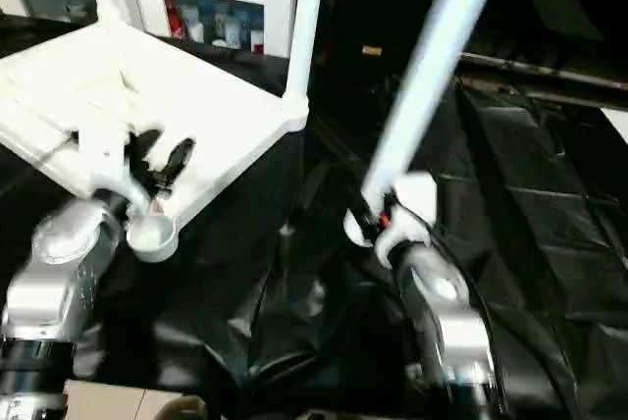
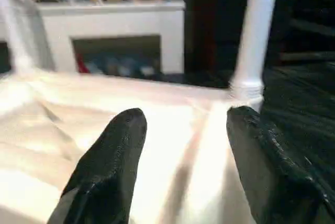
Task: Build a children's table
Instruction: Pick table leg
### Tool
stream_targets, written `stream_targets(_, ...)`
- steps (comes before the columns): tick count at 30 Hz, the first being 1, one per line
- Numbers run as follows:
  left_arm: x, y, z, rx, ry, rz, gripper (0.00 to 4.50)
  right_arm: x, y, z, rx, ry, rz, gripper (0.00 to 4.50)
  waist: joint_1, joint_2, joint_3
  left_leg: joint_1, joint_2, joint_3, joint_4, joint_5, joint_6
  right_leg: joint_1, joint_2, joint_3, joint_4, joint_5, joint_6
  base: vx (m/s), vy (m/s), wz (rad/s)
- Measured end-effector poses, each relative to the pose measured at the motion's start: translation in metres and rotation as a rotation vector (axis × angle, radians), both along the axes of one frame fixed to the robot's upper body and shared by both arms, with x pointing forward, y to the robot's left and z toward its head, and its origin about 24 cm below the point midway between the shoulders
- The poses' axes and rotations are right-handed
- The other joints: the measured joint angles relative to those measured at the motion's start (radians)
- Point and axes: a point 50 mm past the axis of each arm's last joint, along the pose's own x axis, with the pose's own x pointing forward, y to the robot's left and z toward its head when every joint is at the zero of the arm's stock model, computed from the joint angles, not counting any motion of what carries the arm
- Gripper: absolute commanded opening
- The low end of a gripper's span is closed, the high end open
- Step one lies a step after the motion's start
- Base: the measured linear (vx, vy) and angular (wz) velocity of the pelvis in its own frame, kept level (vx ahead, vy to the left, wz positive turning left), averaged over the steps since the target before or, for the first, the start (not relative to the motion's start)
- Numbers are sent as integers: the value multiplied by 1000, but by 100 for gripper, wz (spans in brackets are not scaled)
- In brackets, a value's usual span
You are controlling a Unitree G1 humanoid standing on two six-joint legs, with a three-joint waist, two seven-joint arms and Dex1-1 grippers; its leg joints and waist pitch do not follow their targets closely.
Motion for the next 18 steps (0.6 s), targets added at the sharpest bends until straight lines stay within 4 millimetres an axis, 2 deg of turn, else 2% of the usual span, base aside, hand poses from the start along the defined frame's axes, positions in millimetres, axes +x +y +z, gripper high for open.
stream_targets(6,-4,3,-6,9,9,28,283,0,1,1,-2,-11,-19,191,-4,4,1,0,0,0,0,0,0,1,0,0,-3,1,1,0,0,0)
stream_targets(9,-5,3,-7,12,5,38,283,0,1,1,-3,-18,-10,191,8,4,1,0,-3,0,1,0,1,3,-6,1,-3,3,1,0,0,0)
stream_targets(10,-5,1,-7,8,0,37,283,0,0,1,-3,-19,-8,191,15,8,0,-3,-4,-1,9,-3,5,5,-9,3,-4,5,3,0,0,0)
stream_targets(11,-5,0,-7,6,-1,35,283,0,0,2,-5,-19,-9,191,23,12,0,-4,-3,-8,18,-6,10,8,-9,3,-4,6,6,17,80,-8)
stream_targets(12,-5,-1,-8,6,-1,34,283,1,-1,2,-6,-20,-10,191,32,19,-2,-8,-2,-28,34,-11,17,10,-11,3,-4,6,11,17,80,-8)
stream_targets(13,-5,-1,-8,4,-2,36,283,1,-1,2,-4,-20,-12,191,43,26,-4,-12,-1,-55,51,-21,23,11,-19,2,-2,6,20,22,134,-18)
stream_targets(14,-5,-1,-8,4,-2,39,283,1,-1,2,-2,-20,-11,191,45,28,-6,-14,-1,-61,51,-21,21,11,-25,2,-2,7,27,16,174,-9)
stream_targets(15,-5,-1,-8,4,-3,41,283,0,0,2,2,-20,-9,191,43,31,-7,-18,-3,-55,50,-19,18,13,-38,5,-7,8,33,16,174,-9)
stream_targets(16,-5,-1,-8,6,-3,43,283,0,2,2,6,-20,-3,191,31,31,-8,-12,-10,-36,44,-19,29,13,-45,11,-18,9,31,9,208,6)
stream_targets(17,-5,1,-7,11,-3,47,283,1,5,2,10,-23,7,191,26,29,-9,-12,-18,-26,37,-17,42,13,-50,22,-26,11,25,2,235,9)
stream_targets(18,-5,4,-7,17,-2,53,283,2,9,4,16,-29,19,191,9,29,-9,-10,-31,-22,31,-14,58,4,-48,23,-12,0,8,2,235,9)
